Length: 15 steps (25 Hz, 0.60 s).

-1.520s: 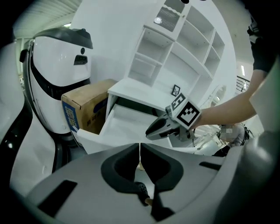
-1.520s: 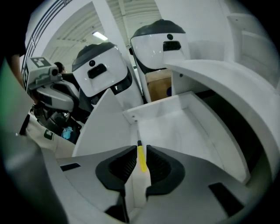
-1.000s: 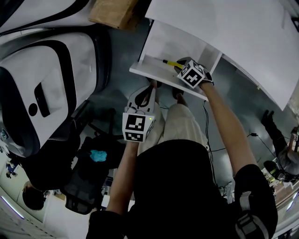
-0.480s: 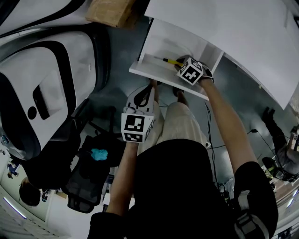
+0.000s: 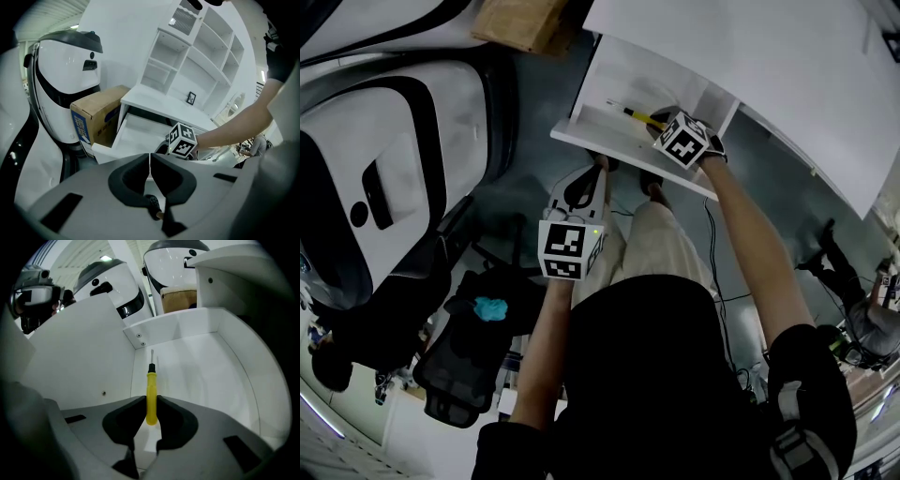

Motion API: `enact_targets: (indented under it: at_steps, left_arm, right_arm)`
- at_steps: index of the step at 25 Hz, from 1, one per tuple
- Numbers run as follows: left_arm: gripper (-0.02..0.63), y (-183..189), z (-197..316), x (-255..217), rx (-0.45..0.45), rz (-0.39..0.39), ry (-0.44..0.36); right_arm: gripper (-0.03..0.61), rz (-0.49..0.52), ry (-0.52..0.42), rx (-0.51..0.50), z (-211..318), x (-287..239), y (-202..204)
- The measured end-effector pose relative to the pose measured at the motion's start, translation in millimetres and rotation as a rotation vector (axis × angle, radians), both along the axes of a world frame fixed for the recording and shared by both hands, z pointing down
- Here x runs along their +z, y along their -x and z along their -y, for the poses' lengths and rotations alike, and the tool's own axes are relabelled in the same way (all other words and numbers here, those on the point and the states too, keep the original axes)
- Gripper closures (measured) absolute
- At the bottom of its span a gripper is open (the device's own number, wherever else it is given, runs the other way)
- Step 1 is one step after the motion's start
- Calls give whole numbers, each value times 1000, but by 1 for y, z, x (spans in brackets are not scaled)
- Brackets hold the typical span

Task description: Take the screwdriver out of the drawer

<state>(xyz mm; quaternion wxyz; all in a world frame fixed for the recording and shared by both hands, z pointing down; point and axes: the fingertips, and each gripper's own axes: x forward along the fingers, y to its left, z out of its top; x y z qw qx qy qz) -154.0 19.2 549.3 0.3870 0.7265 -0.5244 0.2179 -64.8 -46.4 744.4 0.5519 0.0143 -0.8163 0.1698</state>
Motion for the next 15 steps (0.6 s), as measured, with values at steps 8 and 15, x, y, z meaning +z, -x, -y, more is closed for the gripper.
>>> enact_targets:
  at_steps: [8, 15]
  left_arm:
    - [584, -33, -9, -25, -11, 5, -60]
    - [584, -54, -14, -55, -38, 2, -126]
  right_arm:
    - [495, 77, -94, 8, 7, -61, -16]
    - [495, 211, -170, 125, 1, -142, -33]
